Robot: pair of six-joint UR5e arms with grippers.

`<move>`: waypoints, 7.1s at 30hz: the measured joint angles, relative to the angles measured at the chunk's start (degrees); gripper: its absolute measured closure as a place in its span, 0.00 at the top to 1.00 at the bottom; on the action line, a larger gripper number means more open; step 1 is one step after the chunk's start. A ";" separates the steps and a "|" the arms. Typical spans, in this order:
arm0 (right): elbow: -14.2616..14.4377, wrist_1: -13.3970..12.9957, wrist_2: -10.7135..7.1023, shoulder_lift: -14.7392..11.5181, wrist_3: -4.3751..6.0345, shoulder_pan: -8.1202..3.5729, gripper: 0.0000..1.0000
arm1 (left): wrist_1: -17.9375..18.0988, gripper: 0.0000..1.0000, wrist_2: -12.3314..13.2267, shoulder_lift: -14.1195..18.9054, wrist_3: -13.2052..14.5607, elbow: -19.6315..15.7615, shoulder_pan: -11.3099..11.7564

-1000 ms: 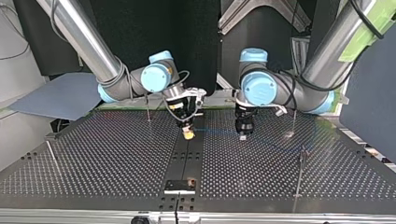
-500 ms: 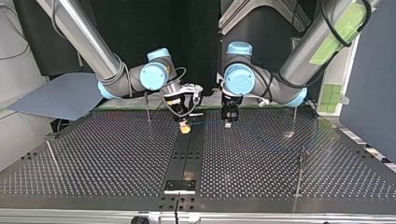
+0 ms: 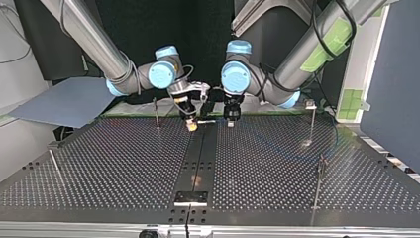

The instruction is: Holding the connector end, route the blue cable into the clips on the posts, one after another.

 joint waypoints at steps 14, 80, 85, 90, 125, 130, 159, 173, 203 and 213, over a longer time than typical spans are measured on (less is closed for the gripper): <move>3.73 -2.72 0.22 3.17 -0.86 -1.34 0.00 | 1.97 0.00 -0.76 -4.28 0.32 -0.52 -1.32; 25.50 -33.78 1.68 13.92 -0.02 -11.67 0.00 | 22.91 0.00 -3.31 -24.93 -7.04 -0.78 -14.09; 26.24 -35.97 1.47 14.16 0.27 -13.05 0.00 | 23.84 0.00 -2.83 -25.98 -7.38 -0.44 -14.37; 26.39 -36.26 1.27 14.19 0.14 -14.43 0.00 | 22.49 0.00 -2.07 -28.21 -8.22 1.87 -15.55; 29.65 -39.18 -8.56 14.20 -1.99 -23.79 0.00 | 18.76 0.00 -6.43 -35.76 -10.73 16.79 -20.21; 29.62 -39.36 -9.90 14.19 -2.00 -25.12 0.00 | 18.53 0.00 -6.89 -38.58 -11.77 19.60 -21.20; 29.95 -39.95 -23.61 14.23 -4.04 -32.02 0.00 | 18.33 0.00 -7.47 -42.99 -12.87 27.08 -20.90; 29.93 -39.57 -26.50 14.25 -3.33 -33.81 0.00 | 17.84 0.00 -6.42 -44.99 -12.86 29.20 -20.57; 24.55 -35.55 -35.62 16.66 -3.00 -38.70 0.00 | 17.15 0.00 -6.58 -48.05 -13.41 37.24 -20.85; 23.28 -33.41 -37.07 16.64 -5.01 -38.16 0.00 | 14.14 0.00 -6.06 -50.15 -13.41 41.20 -21.14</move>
